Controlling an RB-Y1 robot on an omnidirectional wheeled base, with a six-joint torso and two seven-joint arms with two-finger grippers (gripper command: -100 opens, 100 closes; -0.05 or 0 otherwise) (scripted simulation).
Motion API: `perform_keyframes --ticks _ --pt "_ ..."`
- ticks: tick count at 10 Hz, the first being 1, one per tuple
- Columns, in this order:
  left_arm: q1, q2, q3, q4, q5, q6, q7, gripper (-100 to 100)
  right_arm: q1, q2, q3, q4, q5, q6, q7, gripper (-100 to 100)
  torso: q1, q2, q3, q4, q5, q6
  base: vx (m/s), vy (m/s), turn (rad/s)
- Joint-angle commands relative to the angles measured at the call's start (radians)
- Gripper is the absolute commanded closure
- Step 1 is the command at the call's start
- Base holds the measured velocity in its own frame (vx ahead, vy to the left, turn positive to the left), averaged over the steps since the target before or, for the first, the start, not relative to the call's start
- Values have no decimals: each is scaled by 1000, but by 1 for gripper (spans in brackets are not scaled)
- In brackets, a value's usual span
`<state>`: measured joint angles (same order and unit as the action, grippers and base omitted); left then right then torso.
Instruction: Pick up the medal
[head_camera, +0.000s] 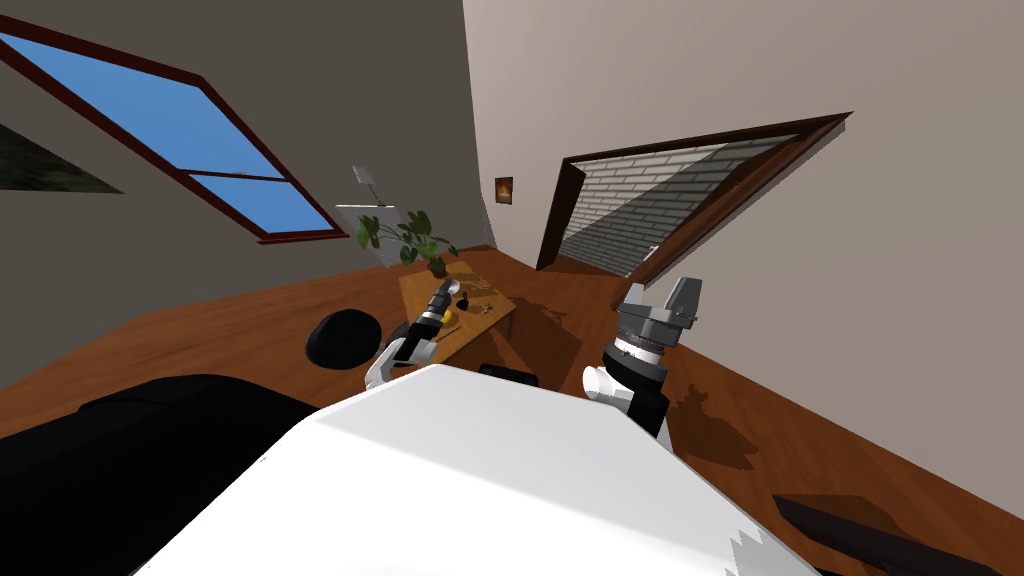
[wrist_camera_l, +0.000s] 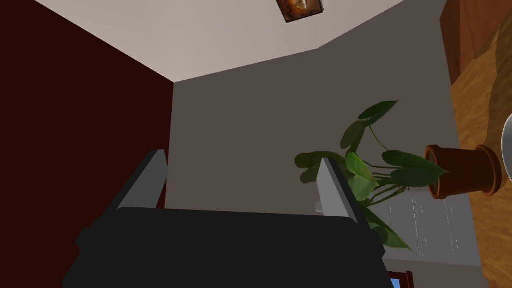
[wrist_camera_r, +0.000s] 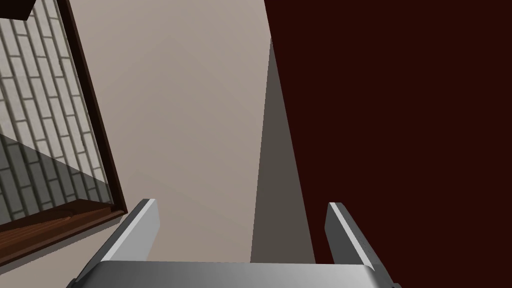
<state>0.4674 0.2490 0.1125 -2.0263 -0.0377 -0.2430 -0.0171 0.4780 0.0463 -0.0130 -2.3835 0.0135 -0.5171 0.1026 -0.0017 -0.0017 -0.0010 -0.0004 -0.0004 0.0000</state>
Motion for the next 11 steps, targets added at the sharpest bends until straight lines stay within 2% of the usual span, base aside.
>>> perform_keyframes --ticks 1,2,3,4,5,6,7,10,11 --pt "-12 8 7 26 5 41 2 -100 0 0 0 0 0 0 0 0 0 0 0 0 0 0 21 -27 -22" --pt "-23 26 22 62 19 80 8 -100 0 0 0 0 0 0 0 0 0 0 0 0 0 0 36 -32 -45" --pt "-23 26 22 62 19 96 8 -100 0 0 0 0 0 0 0 0 0 -1 0 0 0 0 31 -29 -23" --pt "-35 45 37 100 35 136 14 -100 0 0 0 0 0 0 0 0 0 0 0 0 0 0 36 -36 -41" --pt "-35 45 37 100 35 152 14 -100 0 0 0 0 0 0 0 0 0 -1 0 0 0 0 27 -33 -17" --pt "-49 64 52 140 51 185 22 -100 0 0 0 0 0 0 0 0 0 0 0 0 0 0 34 -38 -46" --pt "-49 64 52 140 51 209 22 -100 0 0 0 0 0 0 0 0 0 -1 0 0 0 0 30 -29 -19" --pt "-81 102 82 210 86 308 41 -100 0 0 0 0 0 0 0 0 0 -1 0 0 0 0 36 -37 -35" --pt "-81 102 82 226 86 326 41 -100 0 0 0 0 0 0 0 0 0 -1 -1 0 0 0 36 -26 -18"
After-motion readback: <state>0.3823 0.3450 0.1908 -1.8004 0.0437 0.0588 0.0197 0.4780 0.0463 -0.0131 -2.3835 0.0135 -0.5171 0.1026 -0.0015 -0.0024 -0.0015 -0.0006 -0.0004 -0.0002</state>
